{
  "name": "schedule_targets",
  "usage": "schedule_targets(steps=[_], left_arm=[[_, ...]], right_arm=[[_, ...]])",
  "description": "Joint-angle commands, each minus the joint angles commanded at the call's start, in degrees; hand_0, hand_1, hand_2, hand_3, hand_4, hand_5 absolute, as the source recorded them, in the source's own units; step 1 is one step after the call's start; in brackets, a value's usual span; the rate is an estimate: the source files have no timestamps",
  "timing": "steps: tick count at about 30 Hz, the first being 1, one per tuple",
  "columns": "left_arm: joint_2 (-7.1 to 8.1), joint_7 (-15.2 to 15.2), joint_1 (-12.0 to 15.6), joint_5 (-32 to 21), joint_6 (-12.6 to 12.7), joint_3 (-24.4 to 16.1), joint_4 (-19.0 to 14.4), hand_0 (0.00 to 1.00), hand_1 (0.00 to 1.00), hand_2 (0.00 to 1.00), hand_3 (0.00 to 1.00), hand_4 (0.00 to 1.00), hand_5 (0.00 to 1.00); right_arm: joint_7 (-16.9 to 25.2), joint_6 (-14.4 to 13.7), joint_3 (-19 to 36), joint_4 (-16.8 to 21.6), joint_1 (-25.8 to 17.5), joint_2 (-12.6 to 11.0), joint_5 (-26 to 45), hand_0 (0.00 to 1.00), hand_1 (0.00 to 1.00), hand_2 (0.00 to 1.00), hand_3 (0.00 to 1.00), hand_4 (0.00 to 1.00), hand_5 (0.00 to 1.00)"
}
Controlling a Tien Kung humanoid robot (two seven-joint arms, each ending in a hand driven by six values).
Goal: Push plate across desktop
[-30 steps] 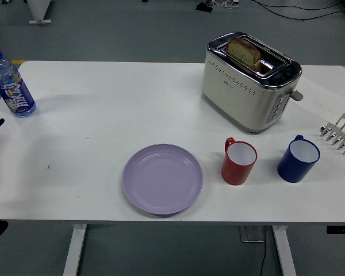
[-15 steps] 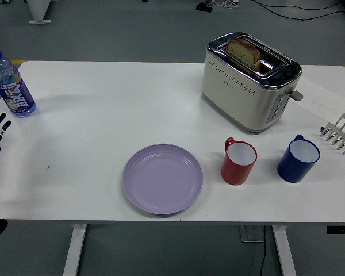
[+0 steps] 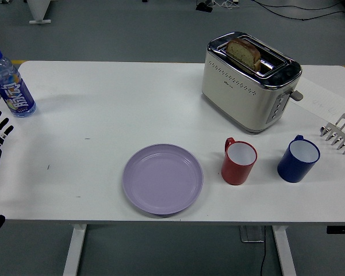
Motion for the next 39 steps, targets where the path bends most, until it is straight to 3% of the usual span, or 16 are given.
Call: schedule_targets(steps=[7,39], left_arm=[[-0.14,0.03,-0.13,-1.25,1.38,0.04,0.03,0.874,0.948,0.993,0.998,0.637,0.998],[-0.22,-0.21,0.20,-2.42,2.56,0.97,0.29,0.874,0.941,0.988,0.998,0.629,0.998]], right_arm=[[0.12,-0.03,-0.19,0.00,0.10,-0.03,0.24,0.639,0.607,0.666,0.606,0.190,0.114],[-0.06,-0.07,0.00,0.00,-0.48,-0.01,-0.12,0.639,0.607,0.666,0.607,0.189,0.112]])
